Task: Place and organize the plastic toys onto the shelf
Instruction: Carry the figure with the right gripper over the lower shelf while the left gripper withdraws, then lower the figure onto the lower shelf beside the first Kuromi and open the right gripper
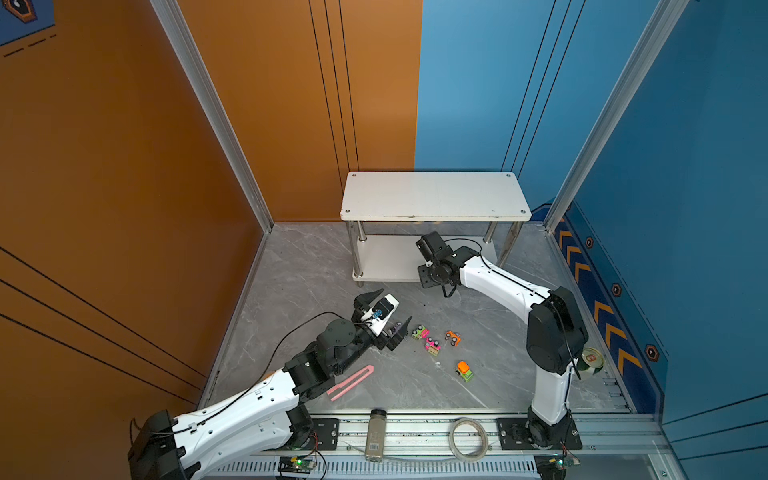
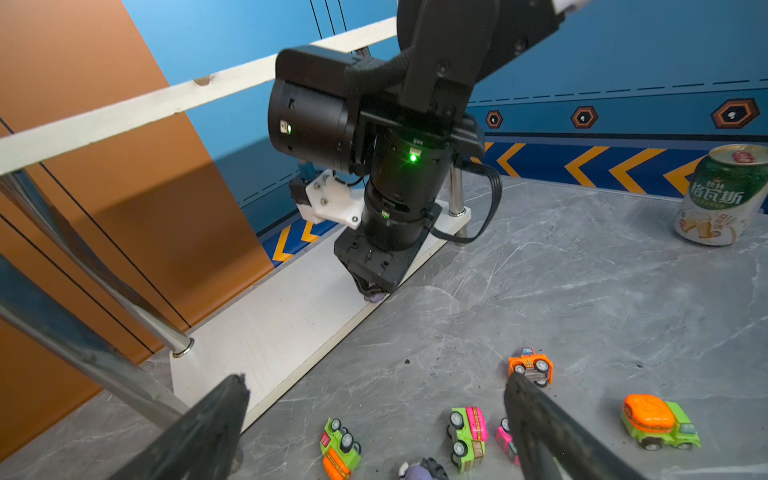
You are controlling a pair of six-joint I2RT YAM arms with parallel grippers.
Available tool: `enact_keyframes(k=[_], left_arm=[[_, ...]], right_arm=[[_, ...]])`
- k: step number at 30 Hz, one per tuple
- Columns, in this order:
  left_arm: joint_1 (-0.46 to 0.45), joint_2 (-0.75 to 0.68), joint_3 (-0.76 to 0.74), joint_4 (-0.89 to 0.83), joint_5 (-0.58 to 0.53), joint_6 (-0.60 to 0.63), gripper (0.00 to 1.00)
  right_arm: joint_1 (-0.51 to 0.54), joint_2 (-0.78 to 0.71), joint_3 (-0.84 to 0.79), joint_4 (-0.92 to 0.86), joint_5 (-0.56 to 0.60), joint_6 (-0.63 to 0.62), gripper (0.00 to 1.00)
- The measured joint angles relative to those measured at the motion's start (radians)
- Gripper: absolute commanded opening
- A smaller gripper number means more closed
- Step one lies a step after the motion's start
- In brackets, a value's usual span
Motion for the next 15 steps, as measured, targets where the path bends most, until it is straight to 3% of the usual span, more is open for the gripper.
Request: enact_keyframes(k=[15], left_arm=[[0.025,0.027,0.003,0.002,0.048,-0.041,0.98]], right_arm=[[-0.047,0.089,0.088,-0.026,-0.005,-0.001,0.00]])
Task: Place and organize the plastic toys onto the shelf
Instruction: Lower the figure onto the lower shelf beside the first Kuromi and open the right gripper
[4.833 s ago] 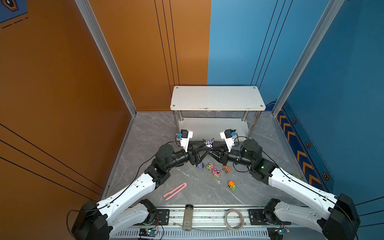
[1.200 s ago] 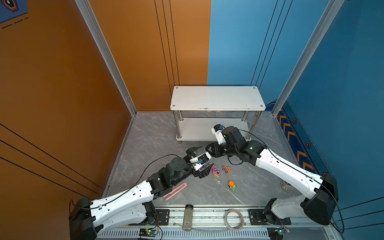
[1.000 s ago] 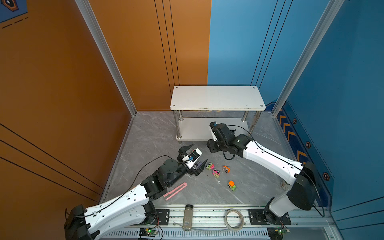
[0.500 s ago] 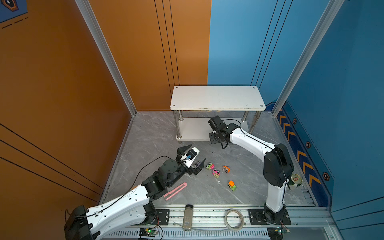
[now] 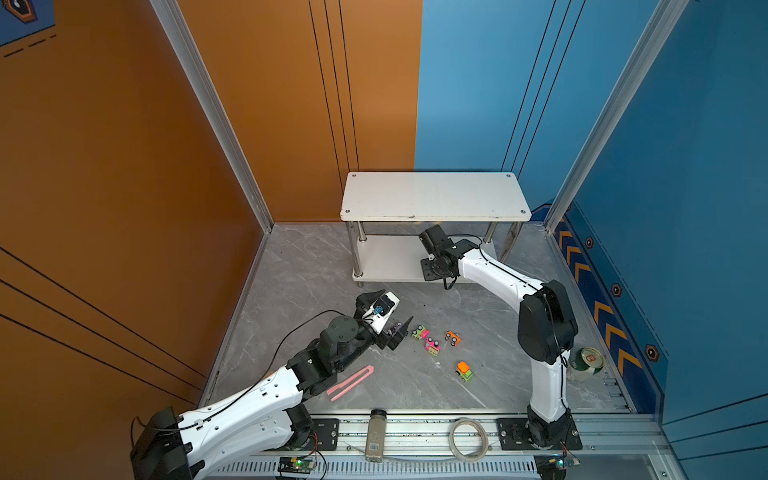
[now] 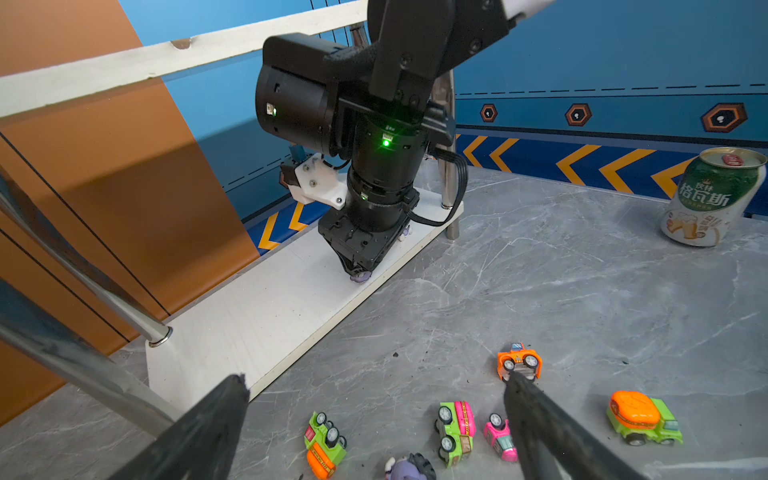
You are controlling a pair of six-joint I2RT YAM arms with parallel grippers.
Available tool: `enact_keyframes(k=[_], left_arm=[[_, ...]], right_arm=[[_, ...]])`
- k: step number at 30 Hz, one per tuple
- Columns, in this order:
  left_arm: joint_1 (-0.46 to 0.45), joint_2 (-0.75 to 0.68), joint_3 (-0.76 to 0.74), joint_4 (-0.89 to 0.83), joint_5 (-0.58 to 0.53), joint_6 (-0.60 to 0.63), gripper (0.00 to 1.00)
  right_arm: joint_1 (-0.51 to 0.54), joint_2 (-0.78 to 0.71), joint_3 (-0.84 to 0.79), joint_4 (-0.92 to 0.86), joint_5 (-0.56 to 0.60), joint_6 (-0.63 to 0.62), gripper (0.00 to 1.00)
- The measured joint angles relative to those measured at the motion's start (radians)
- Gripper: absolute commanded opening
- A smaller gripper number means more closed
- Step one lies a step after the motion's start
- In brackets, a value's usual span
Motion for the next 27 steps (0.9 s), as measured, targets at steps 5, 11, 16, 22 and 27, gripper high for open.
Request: enact_keyframes(k=[5,11,16,22,27], left_arm=[[0.000,0.003,0.000,0.000,0.001,-0.001,0.98],[0.000,0.013,0.000,0.000,0.005,-0.003,0.98],[0.000,0.021,0.000,0.000,0.008,-0.004,0.98],[0.001,0.030,0.004,-0.001,0.008,-0.004,0.98],[0.001,0.034,0.008,0.000,0.008,-0.011,0.98]], right_arm=[[-0.001,0.025,0.024,-0.010,-0.004,-0.020,0.00],[-0.001,0.037,0.045,-0.016,-0.021,-0.071,0.00],[-0.003,0.040,0.056,-0.018,-0.031,-0.108,0.00],[-0.008,0.064,0.080,-0.021,-0.048,-0.137,0.03],[-0.008,0.079,0.102,-0.025,-0.048,-0.147,0.15]])
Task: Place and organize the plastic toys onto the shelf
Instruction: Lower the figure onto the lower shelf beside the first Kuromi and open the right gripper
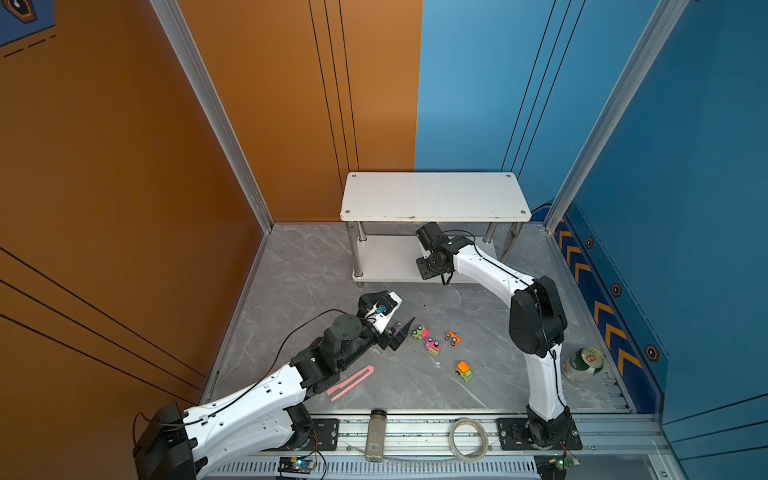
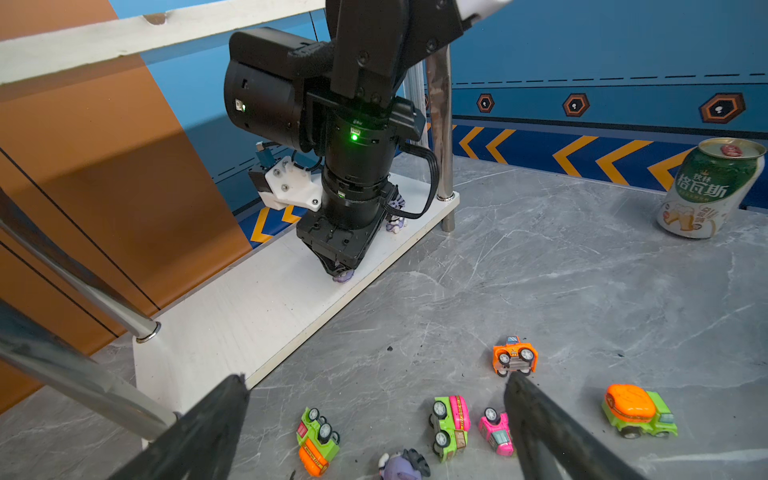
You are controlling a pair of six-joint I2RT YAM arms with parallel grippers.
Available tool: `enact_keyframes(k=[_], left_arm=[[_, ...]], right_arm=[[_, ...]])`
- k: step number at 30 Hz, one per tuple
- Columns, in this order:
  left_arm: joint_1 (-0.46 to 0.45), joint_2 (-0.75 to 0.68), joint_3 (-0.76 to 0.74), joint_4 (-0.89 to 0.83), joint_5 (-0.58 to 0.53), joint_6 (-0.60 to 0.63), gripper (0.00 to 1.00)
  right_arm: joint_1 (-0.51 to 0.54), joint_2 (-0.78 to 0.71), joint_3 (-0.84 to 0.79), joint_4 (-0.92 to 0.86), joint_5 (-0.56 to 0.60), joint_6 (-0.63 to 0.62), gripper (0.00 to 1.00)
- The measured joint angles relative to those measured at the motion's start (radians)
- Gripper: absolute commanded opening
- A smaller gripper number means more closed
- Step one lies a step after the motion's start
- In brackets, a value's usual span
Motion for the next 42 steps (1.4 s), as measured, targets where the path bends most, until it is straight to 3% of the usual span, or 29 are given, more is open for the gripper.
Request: enact_keyframes(k=[6,10,27,42], left_arm=[[0.000,0.000,0.002,0.000,0.000,0.000,0.98],[0.000,0.000,0.002,0.000,0.000,-0.001,0.98],[0.000,0.000,0.002,0.000,0.004,-0.008,0.98],[0.000,0.003,0.002,0.000,0.008,-0.011,0.98]], right_arm=[[-0.002,0.000,0.002,-0.001,-0.004,-0.004,0.37],[-0.002,0.000,0.003,-0.003,-0.004,-0.004,0.45],[-0.005,0.022,0.020,-0.008,-0.007,0.001,0.58],[-0.004,0.007,0.011,-0.007,-0.026,0.020,0.60]])
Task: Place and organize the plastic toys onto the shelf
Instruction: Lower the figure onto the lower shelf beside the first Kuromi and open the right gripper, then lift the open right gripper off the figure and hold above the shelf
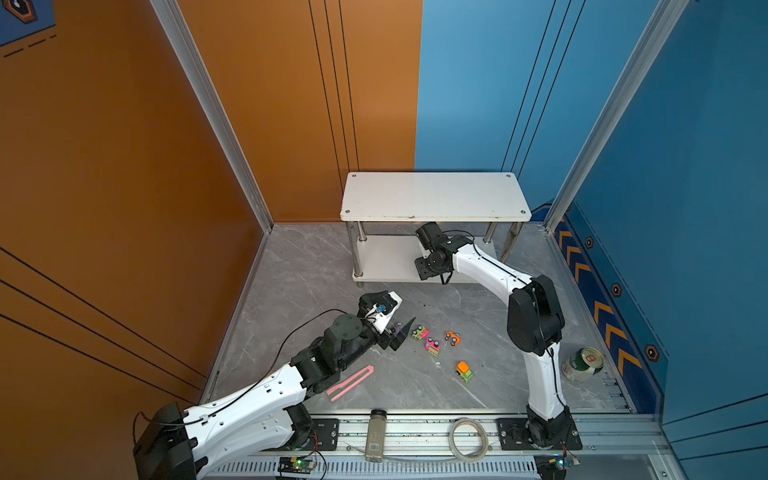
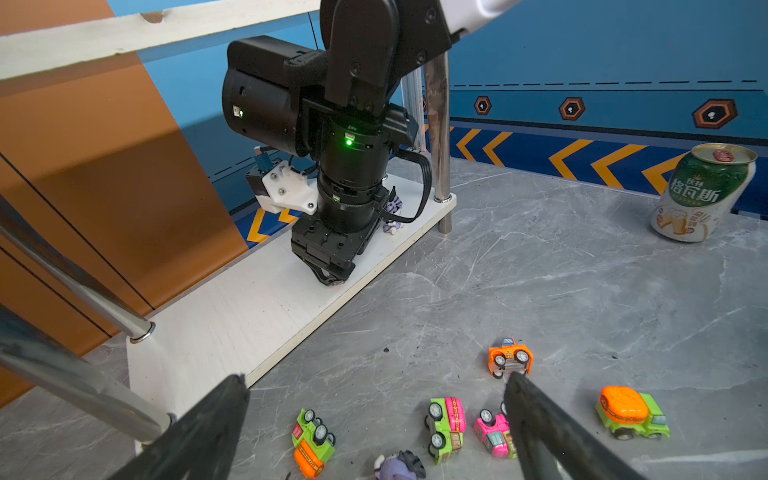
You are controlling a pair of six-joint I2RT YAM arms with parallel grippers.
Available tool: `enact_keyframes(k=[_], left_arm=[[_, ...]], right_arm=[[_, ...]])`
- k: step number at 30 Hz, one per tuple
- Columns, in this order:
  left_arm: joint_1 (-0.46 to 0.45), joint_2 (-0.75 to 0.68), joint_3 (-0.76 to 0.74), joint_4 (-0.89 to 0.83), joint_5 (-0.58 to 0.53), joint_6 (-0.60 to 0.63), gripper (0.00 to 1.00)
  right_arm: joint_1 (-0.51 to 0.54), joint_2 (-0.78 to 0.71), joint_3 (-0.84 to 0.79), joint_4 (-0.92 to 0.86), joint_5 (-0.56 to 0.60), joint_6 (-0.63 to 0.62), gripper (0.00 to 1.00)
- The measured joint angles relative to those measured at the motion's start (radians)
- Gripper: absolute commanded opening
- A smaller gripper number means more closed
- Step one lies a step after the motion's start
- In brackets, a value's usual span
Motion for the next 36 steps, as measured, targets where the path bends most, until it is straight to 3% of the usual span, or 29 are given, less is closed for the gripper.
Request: enact_keyframes(k=[21,28,32,36], left_arm=[[0.000,0.000,0.000,0.000,0.011,-0.014,0.98],[0.000,-0.006,0.000,-0.002,0.011,-0.023,0.98],[0.000,-0.014,0.000,-0.003,0.011,-0.029,0.96],[0.000,-0.020,0.000,-0.007,0.013,-0.038,0.81]], right_arm=[[0.042,-0.204,-0.177,0.032,0.001,0.031,0.60],[0.074,-0.279,-0.277,0.060,0.001,0.047,0.56],[0.089,-0.343,-0.336,0.095,0.000,0.056,0.43],[0.091,-0.397,-0.407,0.147,-0.007,0.066,0.12]])
